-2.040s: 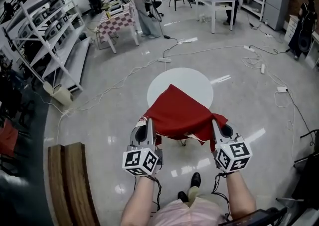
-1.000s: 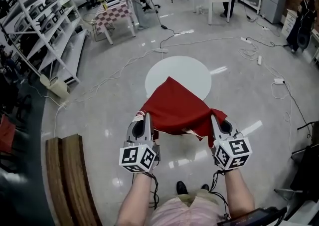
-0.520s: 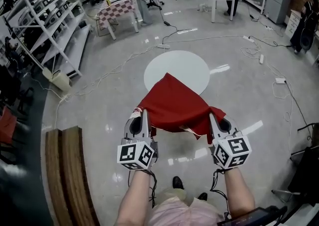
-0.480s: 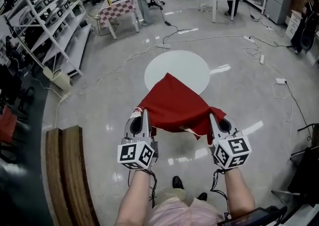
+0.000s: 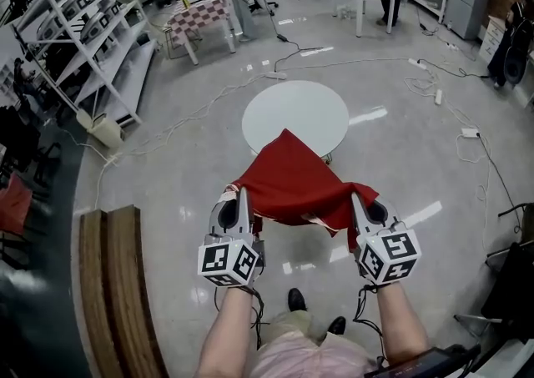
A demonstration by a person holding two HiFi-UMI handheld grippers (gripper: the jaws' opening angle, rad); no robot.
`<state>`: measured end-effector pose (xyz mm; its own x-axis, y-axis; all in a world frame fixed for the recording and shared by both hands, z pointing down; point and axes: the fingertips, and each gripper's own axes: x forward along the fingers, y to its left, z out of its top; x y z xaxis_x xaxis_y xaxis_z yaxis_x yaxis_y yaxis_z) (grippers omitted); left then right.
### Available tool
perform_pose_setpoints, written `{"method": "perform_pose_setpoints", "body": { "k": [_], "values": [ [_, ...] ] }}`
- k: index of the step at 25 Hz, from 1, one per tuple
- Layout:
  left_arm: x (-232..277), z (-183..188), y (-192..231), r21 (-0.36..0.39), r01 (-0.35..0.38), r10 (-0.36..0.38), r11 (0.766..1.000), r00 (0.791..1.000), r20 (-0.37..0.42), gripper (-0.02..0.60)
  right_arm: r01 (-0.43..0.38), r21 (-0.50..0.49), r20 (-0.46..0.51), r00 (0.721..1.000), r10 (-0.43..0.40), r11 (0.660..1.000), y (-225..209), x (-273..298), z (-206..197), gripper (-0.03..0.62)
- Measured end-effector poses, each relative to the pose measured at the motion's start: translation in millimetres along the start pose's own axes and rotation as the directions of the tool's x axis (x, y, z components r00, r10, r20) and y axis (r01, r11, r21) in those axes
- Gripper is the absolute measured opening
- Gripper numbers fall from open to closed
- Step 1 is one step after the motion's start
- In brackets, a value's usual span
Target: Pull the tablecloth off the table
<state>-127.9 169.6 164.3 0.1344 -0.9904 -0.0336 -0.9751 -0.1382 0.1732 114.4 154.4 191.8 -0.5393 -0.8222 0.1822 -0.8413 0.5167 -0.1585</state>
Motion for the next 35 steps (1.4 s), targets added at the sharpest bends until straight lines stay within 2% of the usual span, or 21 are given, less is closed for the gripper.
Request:
{"method": "perform_pose_setpoints", "body": {
  "k": [17, 35],
  "values": [
    [-33.6, 8.6, -17.3, -0.002, 0.004, -0.004, 1.000, 1.000, 0.006, 0.043, 0.006, -0.006, -0.001, 1.000, -0.006, 1.000, 10.0, -37.1, 1.3, 0.029],
    [-80.0, -3.4, -67.1, 0.005, 0.011, -0.011, 1.000, 1.000, 0.001, 0.043, 0.012, -0.023, -0.009, 1.000, -0.012, 1.000, -0.9, -103.9, -11.1, 0.029]
  ]
}}
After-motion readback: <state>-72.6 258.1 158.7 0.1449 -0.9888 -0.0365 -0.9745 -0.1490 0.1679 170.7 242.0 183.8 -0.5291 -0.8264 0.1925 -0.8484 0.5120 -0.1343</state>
